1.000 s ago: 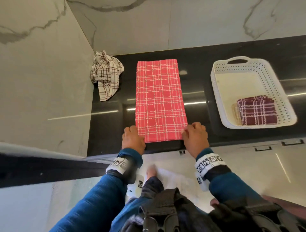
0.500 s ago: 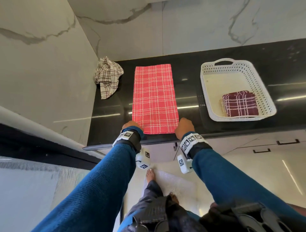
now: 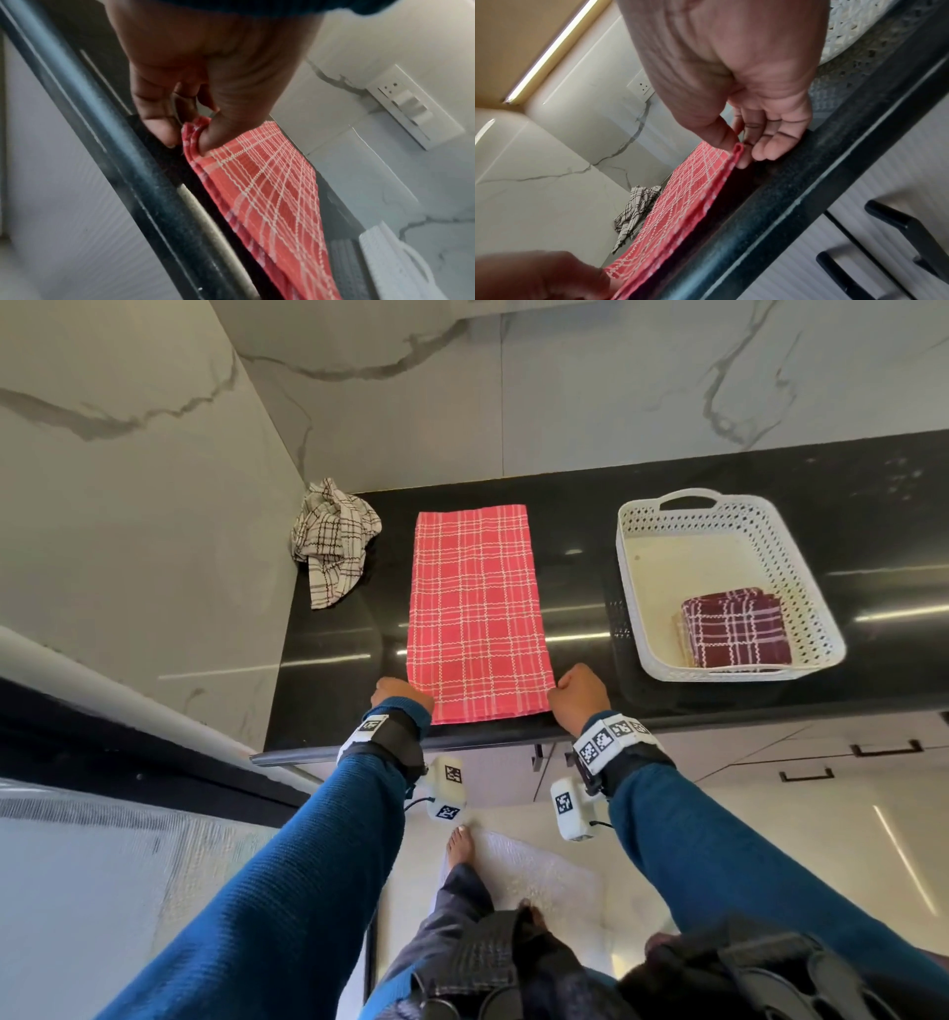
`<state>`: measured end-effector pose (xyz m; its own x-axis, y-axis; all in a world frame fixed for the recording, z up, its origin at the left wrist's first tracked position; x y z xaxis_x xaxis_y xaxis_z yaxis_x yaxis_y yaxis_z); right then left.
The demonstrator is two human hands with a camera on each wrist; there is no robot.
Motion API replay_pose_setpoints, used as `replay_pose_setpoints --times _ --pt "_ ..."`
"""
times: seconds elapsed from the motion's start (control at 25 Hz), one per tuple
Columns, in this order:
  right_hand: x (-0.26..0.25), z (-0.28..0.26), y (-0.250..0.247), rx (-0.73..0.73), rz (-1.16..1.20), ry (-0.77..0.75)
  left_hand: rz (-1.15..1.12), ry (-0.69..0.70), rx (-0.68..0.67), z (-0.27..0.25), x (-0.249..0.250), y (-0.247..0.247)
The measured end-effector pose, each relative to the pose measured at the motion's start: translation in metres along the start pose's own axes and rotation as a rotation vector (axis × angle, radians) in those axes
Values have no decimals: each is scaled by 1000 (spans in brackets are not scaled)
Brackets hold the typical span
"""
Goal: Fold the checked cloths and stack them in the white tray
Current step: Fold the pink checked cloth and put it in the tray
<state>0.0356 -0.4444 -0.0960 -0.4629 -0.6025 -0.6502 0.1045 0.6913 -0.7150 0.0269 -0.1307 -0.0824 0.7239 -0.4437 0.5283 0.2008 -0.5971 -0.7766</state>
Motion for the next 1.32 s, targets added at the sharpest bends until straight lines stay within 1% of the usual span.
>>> replay_pose_setpoints --times 0.12,0.16,0.24,0.28,0.36,0.44,0.48,0.56,0.68,0.76,0.8,0.88,1.0,1.08,1.12,1.16,1.24,1.32 --pt "4 -3 4 -66 119 -70 -104 -35 -174 7 -16 15" --pt "5 -5 7 -111 163 -84 -92 63 -199 5 -12 14" --pt "9 -9 9 -188 241 -78 -196 120 -203 -1 -12 8" --pt "11 -11 9 -225 267 -82 -214 167 -222 -6 -10 6" --pt "13 -18 10 -287 268 -102 -176 268 -274 -16 -6 8" --pt "15 -22 9 -263 228 -140 -100 354 -313 -23 -9 14" --pt "14 -23 5 -214 218 -170 -93 385 -290 -23 -11 14" --pt "7 -24 -7 -97 237 -249 -96 466 -164 -24 -7 3" --pt "-2 -25 -23 11 239 -376 -82 597 -6 -21 2 -16" --pt "-7 -26 -35 76 193 -471 -93 704 38 -24 6 -26" --pt "-9 -28 -39 88 167 -518 -107 741 26 -26 5 -28" --pt "-14 -37 -46 39 160 -573 -105 731 -38 -31 -3 -31" --pt "-24 -52 -57 -131 175 -539 -116 682 -132 -40 -8 -43" --pt "-38 -61 -68 -237 191 -511 -201 685 -126 -48 1 -58" --pt "-47 -63 -74 -265 226 -495 -260 689 -115 -51 7 -67" --pt "-57 -61 -80 -265 270 -479 -319 689 -107 -51 16 -73" --pt "-78 -46 -89 -204 341 -461 -392 663 -111 -43 37 -81" --pt "-102 -17 -88 -128 382 -443 -370 621 -87 -14 64 -76"
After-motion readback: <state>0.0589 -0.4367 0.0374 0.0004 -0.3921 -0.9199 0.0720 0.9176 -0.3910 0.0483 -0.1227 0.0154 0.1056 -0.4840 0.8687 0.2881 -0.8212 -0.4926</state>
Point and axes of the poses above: each hand's wrist, its own z-axis towards the middle knuckle, its own y-axis out of the palm, x = y × z, the point moved 10 cm from there along z, towards the middle knuckle, and after that the axes turned 12 degrees about x, right-handed, at the moved point
